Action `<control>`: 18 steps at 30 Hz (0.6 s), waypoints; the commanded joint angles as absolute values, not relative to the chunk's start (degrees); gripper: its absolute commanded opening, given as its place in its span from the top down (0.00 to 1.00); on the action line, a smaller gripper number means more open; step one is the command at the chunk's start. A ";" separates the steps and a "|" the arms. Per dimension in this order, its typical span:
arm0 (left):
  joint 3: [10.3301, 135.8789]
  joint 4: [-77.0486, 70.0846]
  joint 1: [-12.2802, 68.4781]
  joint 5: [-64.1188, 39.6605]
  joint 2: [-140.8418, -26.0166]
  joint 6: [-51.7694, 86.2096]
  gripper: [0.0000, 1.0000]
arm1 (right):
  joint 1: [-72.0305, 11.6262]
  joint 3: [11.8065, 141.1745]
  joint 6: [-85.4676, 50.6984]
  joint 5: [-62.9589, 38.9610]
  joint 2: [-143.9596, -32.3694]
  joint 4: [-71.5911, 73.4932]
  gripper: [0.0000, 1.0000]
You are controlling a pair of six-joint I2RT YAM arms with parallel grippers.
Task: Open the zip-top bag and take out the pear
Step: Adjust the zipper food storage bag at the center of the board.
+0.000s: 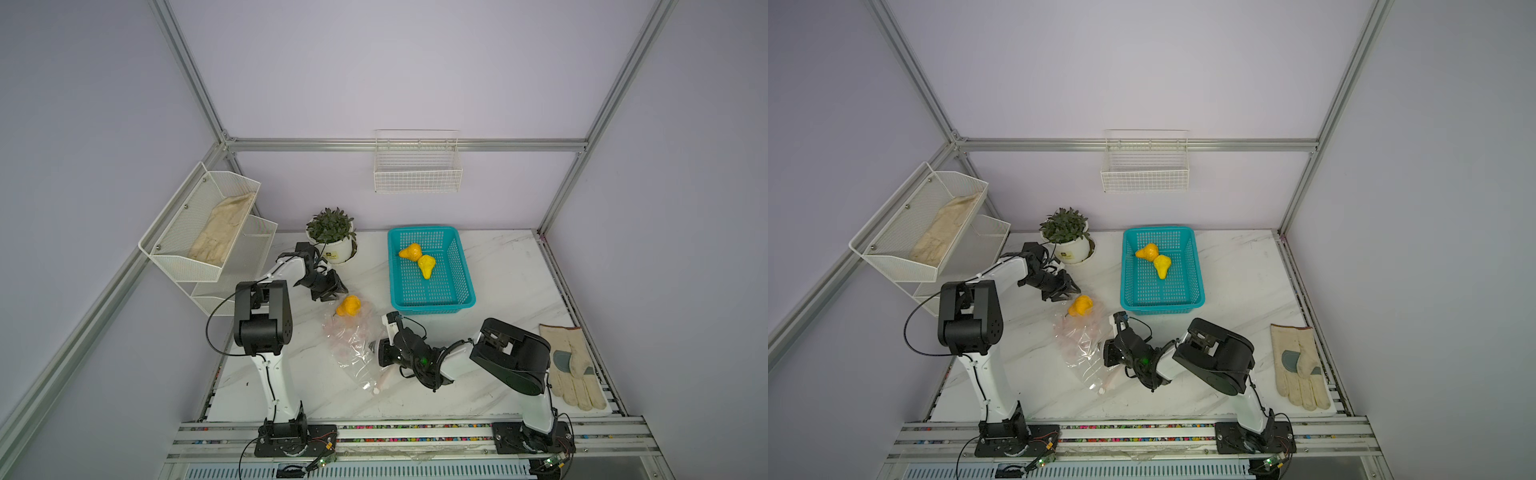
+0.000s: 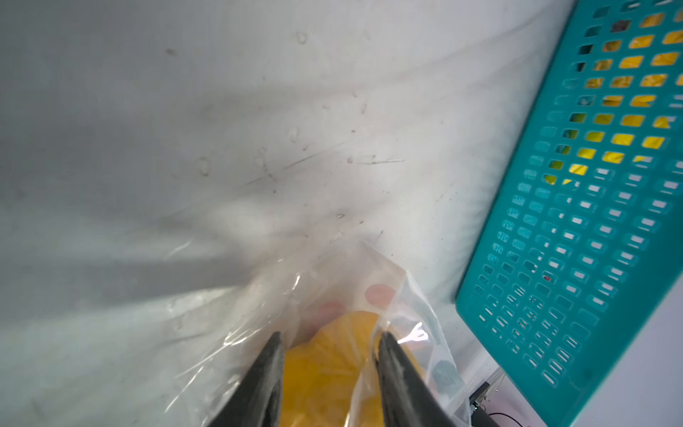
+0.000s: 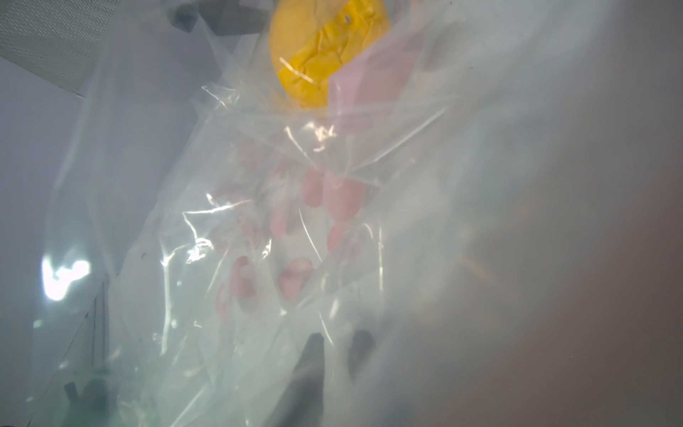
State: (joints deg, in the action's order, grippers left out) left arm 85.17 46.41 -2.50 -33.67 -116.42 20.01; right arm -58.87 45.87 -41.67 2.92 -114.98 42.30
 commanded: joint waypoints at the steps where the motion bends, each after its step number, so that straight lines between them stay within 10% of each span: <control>1: 84.60 43.40 -2.38 -39.70 -116.35 19.87 0.72 | -58.74 47.15 -41.15 2.36 -115.74 41.57 0.80; 18: 67.28 39.34 4.10 -37.27 -108.81 18.99 1.00 | -55.89 47.22 -38.99 1.84 -112.48 44.56 0.64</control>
State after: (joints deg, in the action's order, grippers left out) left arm 69.78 40.71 3.18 -37.41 -112.51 19.88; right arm -57.04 47.33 -39.13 2.76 -114.65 42.02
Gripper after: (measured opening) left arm 0.047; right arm 0.364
